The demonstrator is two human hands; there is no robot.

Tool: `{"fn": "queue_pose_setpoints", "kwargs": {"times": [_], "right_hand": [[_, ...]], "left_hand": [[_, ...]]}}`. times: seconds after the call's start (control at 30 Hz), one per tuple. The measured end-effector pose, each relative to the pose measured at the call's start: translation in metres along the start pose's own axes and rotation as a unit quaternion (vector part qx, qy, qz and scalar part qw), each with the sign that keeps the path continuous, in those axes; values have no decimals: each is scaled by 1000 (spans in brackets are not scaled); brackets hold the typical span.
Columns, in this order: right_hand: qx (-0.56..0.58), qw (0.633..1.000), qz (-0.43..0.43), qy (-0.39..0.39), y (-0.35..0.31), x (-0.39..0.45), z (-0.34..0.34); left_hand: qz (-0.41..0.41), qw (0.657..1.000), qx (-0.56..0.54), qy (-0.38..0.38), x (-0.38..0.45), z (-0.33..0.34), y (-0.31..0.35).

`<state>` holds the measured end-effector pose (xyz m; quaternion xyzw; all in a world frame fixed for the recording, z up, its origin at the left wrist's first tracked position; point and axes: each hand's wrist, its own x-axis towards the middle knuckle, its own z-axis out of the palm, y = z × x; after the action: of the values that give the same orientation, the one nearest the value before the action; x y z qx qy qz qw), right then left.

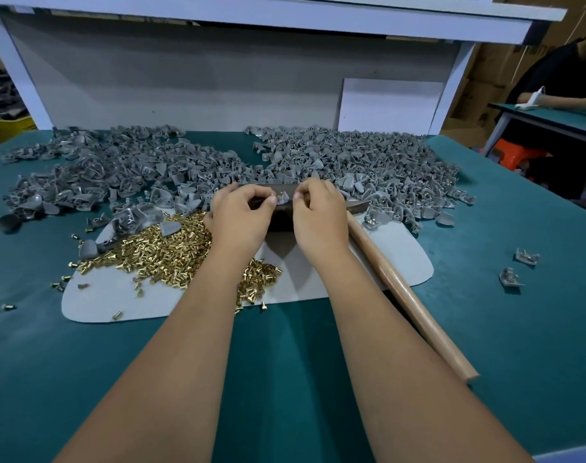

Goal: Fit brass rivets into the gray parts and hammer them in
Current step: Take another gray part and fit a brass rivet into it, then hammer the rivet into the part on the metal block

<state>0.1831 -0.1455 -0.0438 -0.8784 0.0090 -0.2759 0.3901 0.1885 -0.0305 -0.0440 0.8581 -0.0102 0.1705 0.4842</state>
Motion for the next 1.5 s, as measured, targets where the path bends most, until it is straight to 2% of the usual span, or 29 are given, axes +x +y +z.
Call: {"fn": "queue_pose_setpoints", "kwargs": {"times": [0.1, 0.17, 0.27, 0.37, 0.57, 0.7, 0.83, 0.97, 1.13, 1.3, 1.43, 1.5], "right_hand": [[3, 999, 26, -34, -8, -3, -22], [-79, 995, 50, -33, -6, -4, -43], [-276, 948, 141, -70, 8, -13, -76], [-363, 900, 198, -140, 14, -32, -87], [-361, 913, 163, -98, 11, -40, -81], [-273, 946, 160, -66, 12, -34, -88], [-219, 971, 89, -44, 1, -34, -90], [-235, 971, 41, -26, -13, -33, -87], [-243, 968, -17, 57, -18, -34, -88], [-337, 940, -62, -6, -17, -35, -86], [-337, 935, -71, 80, -22, -38, -82], [-351, 931, -74, 67, -22, -42, -79]], "left_hand": [[-5, 1000, -3, -1, -2, 0, 2], [-7, 1000, -2, -4, -3, 0, 2], [-4, 1000, 2, -1, -5, 0, 4], [6, 1000, 4, 9, -6, 2, 5], [19, 1000, 14, 14, -4, 2, -1], [21, 999, 17, 18, -2, 3, -3], [16, 1000, 17, 19, 0, 4, -5], [10, 999, 22, 21, 1, 4, -7], [12, 999, 31, 29, 1, 6, -9], [3, 998, 48, 35, 2, 7, -10], [-4, 997, 54, 54, 4, 11, -11], [1, 997, 48, 61, 5, 11, -13]]}}
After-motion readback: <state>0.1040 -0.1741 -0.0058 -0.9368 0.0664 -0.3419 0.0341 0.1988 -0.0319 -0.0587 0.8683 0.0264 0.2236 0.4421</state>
